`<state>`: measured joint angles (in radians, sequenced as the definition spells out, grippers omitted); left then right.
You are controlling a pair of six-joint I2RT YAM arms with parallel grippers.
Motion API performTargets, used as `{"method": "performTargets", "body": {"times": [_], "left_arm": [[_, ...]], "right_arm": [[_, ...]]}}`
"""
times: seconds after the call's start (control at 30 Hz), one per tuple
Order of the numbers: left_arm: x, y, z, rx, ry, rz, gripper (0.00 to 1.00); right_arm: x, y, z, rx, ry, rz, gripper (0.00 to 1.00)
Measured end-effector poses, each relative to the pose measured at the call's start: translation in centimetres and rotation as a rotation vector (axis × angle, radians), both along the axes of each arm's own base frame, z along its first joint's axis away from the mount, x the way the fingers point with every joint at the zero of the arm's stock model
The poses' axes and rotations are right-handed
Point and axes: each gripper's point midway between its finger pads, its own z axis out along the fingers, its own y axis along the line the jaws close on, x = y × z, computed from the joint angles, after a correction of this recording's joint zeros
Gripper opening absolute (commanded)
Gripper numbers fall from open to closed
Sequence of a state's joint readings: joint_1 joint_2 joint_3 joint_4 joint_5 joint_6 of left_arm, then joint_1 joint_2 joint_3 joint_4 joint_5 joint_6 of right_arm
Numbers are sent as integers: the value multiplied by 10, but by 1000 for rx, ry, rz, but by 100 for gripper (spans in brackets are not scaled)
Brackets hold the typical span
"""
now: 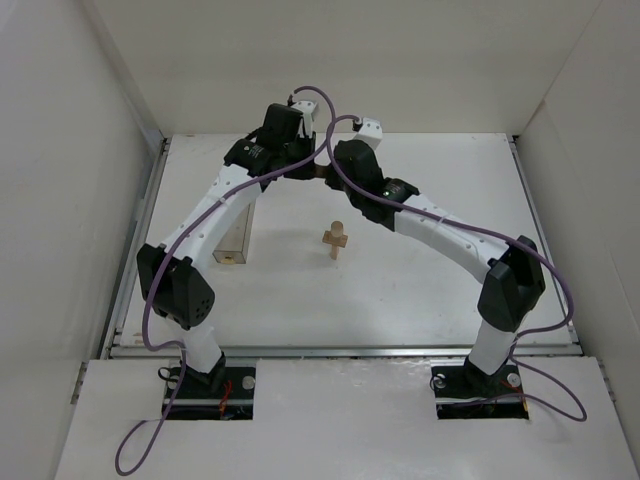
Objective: Build the wood block tower
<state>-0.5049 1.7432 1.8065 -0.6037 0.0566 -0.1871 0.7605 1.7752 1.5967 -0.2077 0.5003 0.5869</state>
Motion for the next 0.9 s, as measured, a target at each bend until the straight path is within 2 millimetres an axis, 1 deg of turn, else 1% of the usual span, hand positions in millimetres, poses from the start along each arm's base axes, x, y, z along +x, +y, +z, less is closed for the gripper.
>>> {"method": "performTargets", "body": {"times": [0.1, 0.13, 0.2, 0.23, 0.27, 0.37, 0.5, 0.57, 0.7, 0.8, 0.9], "left_arm": [[-1, -2, 1, -2, -5, -20, 40], [-1, -3, 2, -6, -7, -29, 59], [-1, -4, 4, -7, -16, -39, 79], [-1, -4, 6, -13, -21, -40, 92], [0, -3, 7, -9, -26, -40, 100], [0, -1, 13, -18, -38, -37, 100], [2, 9, 24, -13, -70, 6, 100], [5, 25, 35, 1, -105, 72, 100], [15, 68, 56, 62, -188, 296, 100], [17, 100, 72, 97, -248, 470, 100], [15, 131, 87, 135, -308, 646, 100]], "right_arm": [[0, 0, 0, -1, 2, 2, 0], [0, 0, 0, -1, 3, 3, 0], [-1, -1, -2, -10, 6, 1, 0], [-1, -2, -2, -14, 6, -1, 0], [0, -4, -2, -18, 7, -7, 0], [-2, -9, 1, -15, 3, -20, 0], [-9, -20, 15, 10, -12, -44, 0], [-17, -28, 22, 26, -14, -57, 0], [-35, -46, 29, 56, 0, -80, 0], [-47, -55, 28, 62, 22, -86, 0], [-56, -58, 19, 63, 63, -90, 0]]}}
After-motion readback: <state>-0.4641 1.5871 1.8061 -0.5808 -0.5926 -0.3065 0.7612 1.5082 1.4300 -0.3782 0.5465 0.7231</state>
